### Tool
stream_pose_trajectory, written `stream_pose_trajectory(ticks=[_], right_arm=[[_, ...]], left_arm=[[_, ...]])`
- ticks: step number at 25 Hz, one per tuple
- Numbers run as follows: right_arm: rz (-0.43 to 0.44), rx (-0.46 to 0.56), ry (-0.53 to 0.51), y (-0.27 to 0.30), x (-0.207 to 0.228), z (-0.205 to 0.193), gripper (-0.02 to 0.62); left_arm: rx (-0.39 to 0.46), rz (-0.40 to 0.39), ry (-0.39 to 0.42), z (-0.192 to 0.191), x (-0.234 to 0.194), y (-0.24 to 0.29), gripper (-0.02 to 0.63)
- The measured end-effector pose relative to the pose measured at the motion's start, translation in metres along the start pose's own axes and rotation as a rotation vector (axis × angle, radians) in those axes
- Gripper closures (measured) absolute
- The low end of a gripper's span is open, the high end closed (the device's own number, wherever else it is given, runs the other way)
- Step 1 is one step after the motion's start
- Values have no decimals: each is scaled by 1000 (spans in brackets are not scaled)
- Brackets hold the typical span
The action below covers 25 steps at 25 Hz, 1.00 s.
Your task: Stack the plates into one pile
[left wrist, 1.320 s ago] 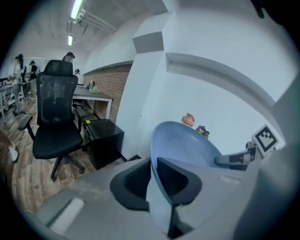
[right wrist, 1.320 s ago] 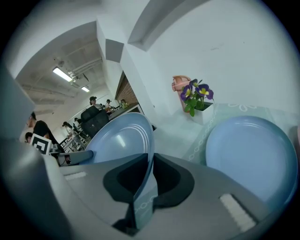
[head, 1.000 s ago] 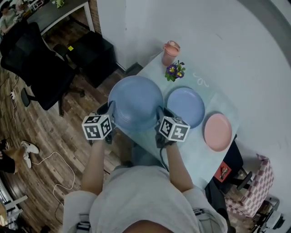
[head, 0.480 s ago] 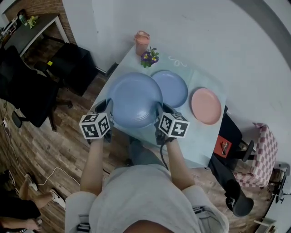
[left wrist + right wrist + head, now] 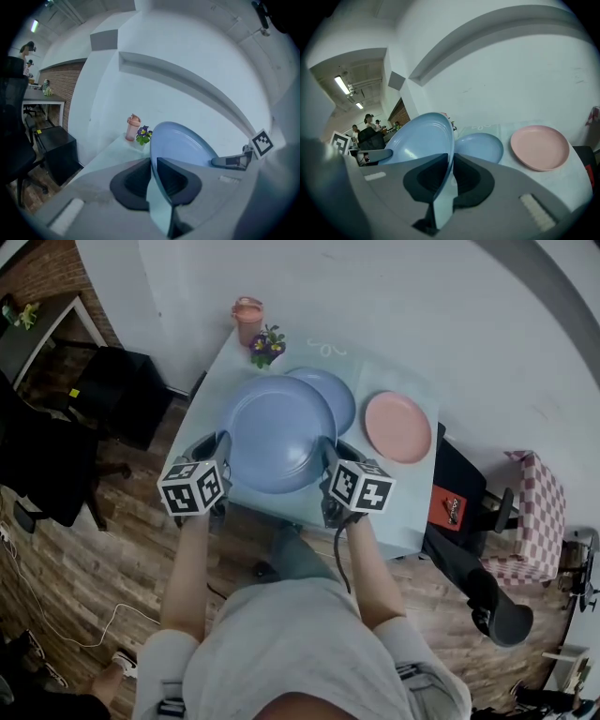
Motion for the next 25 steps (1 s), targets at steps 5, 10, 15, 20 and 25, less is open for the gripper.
stream_pose_trajectory(ticks=[5,10,15,20,25], right_arm=[[-25,15,31,-4,23,10,554],[-40,22,45,3,55,35,557],[-41,21,50,14,87,60,557],[-39,3,45,28,114,80,557],[-35,-26,59,43,137,87,557]], left_arm=[[-14,-24,30,15,16,23,560],[-31,-31,42,34,32,60,554],[-50,-21,49,53,46,96,551],[-76,-3,41,66,54,125,551],[-116,11,32,68,59,152,548]])
Point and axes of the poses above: the fingertips, and each gripper's own axes: y forward along the fingers, x to its right, z out of its top, the point moved 10 cm from there along -y, backward along the fingers, and after that the axes turned 14 degrees about -x, right-handed, at the moved point
